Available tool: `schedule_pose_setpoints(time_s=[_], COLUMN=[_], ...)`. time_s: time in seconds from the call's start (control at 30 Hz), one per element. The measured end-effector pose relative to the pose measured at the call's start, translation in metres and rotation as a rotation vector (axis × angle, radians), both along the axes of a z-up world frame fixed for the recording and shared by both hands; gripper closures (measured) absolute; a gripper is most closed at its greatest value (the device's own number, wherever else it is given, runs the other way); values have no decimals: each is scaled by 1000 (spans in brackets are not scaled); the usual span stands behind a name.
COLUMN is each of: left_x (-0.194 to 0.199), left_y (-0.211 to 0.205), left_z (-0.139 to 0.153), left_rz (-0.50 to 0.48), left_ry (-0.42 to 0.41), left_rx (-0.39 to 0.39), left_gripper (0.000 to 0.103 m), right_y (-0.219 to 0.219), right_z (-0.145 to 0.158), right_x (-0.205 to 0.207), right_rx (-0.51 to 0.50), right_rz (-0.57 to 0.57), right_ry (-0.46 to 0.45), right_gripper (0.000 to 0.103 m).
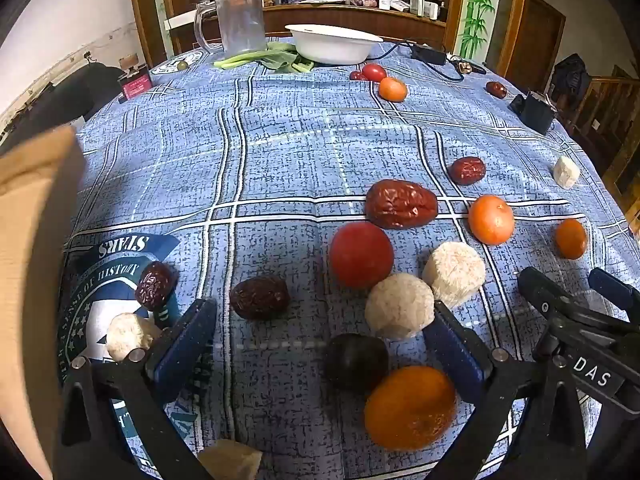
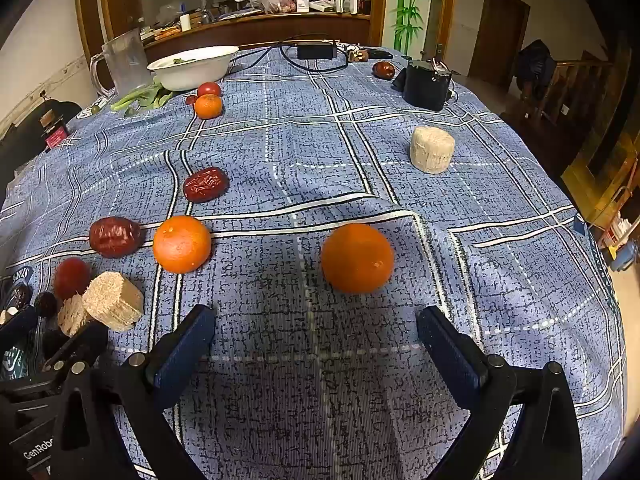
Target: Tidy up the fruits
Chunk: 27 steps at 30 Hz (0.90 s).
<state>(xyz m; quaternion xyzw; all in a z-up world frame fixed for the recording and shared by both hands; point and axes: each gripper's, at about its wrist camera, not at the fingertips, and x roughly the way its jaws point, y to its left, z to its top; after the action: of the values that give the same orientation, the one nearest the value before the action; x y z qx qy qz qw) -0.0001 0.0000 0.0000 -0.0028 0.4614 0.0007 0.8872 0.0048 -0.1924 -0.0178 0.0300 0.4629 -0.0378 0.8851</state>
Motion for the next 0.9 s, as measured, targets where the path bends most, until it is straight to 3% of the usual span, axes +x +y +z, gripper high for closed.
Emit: schedule_pose_setpoints(time_s=[0.9], left_x=[0], left_y=[0], left_z=[0], left_rz=[-5], left_ry=[9], left_rx=[6], left_gripper=[0], right_y=[0], right_z=[0], right_x=[0], right_rx=[-1], right_rz=[0], right_ry=[1], right_gripper=[1])
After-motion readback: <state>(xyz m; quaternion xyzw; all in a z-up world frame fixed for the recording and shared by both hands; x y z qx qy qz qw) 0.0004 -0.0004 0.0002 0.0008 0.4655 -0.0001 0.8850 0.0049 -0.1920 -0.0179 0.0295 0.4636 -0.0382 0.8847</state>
